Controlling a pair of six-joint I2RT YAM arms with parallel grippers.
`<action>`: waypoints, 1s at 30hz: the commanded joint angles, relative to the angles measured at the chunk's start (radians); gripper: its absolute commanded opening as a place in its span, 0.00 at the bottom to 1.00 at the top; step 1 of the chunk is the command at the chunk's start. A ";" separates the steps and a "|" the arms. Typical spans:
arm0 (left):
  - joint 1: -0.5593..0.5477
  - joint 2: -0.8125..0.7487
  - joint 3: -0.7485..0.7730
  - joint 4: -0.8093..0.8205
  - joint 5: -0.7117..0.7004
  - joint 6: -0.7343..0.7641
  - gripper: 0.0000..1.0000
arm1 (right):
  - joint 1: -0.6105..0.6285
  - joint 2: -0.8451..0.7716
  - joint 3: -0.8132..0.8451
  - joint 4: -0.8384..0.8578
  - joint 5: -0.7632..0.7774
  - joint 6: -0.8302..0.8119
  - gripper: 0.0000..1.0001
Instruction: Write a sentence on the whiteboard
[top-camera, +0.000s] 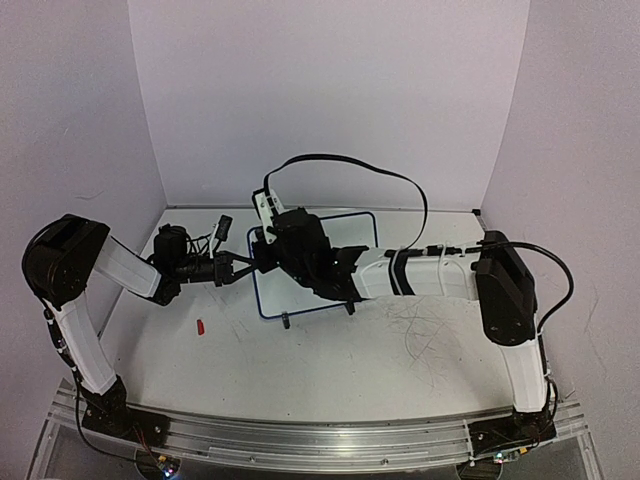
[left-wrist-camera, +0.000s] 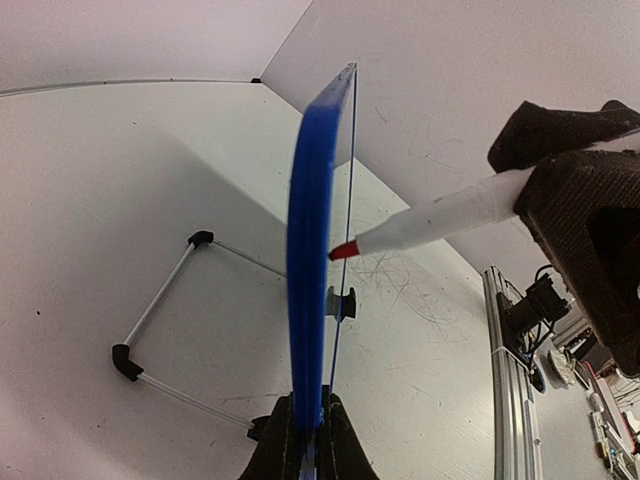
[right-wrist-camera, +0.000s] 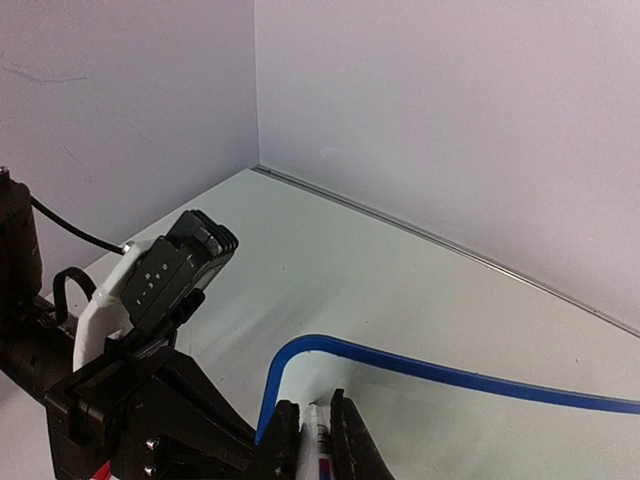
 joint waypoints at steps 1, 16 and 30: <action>0.003 0.016 0.008 0.016 -0.030 0.024 0.00 | -0.004 0.014 0.039 0.011 0.049 0.011 0.00; 0.004 0.015 0.008 0.014 -0.027 0.024 0.00 | -0.013 0.006 0.028 -0.010 0.106 0.038 0.00; 0.003 0.018 0.008 0.014 -0.025 0.024 0.00 | -0.023 -0.011 0.009 -0.016 0.152 0.052 0.00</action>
